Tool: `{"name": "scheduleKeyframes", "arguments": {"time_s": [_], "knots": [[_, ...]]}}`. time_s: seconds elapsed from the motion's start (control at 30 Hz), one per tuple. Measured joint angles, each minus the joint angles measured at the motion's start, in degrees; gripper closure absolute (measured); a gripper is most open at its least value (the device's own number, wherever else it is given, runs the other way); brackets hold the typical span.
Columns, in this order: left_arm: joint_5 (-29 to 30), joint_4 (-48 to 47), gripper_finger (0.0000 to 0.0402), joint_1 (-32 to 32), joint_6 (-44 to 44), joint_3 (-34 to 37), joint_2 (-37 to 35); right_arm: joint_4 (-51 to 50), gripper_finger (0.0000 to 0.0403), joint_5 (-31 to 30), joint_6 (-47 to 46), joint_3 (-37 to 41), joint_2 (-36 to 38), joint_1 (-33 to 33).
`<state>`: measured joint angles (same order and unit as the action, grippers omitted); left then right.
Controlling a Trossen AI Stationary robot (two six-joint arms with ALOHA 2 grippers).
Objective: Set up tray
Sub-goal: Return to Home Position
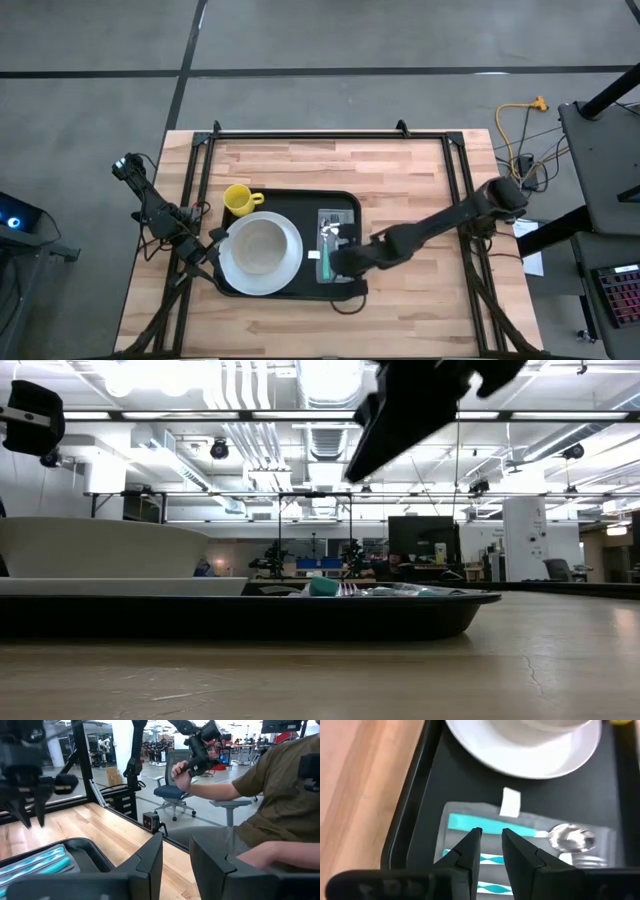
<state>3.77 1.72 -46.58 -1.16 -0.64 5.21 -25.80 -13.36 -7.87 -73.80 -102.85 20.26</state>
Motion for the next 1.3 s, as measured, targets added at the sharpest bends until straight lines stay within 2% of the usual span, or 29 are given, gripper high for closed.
{"name": "scheduleKeyframes", "arguments": {"time_s": [0.1, 0.23, 0.3, 0.53, 0.67, 0.77, 1.0, 1.3], "knots": [[0.0, 0.0, 0.0322, 0.0, 0.0, 0.0, 0.0, 3.2, 0.0332, 1.0, 2.8, 2.6, 4.0, -0.7], [0.0, 0.0, 0.0322, 0.0, 0.0, 0.0, 0.0, 9.9, 0.0326, 8.4, 8.8, 9.6, 10.6, -1.8], [0.0, 0.0, 0.0322, 0.0, 0.0, 0.0, 0.0, 13.8, 0.0323, 10.2, 11.1, 14.7, 14.4, -2.4], [0.0, 0.0, 0.0322, 0.0, 0.0, 0.0, 0.0, 28.4, 0.0320, 10.3, 13.7, 34.1, 27.8, -5.4], [0.0, 0.0, 0.0322, 0.0, 0.0, 0.0, 0.0, 35.9, 0.0327, 10.4, 14.6, 42.0, 35.4, -6.5], [0.0, 0.0, 0.0322, 0.0, 0.0, 0.0, 0.0, 37.4, 0.0332, 10.8, 16.0, 45.6, 41.2, -6.5], [0.0, 0.0, 0.0322, 0.0, 0.0, 0.0, 0.0, 39.9, 0.0330, 19.6, 24.9, 51.7, 52.1, -6.4], [0.0, 0.0, 0.0322, 0.0, 0.0, 0.0, 0.0, 42.2, 0.0321, 19.4, 27.5, 57.6, 63.9, -7.8]]}}
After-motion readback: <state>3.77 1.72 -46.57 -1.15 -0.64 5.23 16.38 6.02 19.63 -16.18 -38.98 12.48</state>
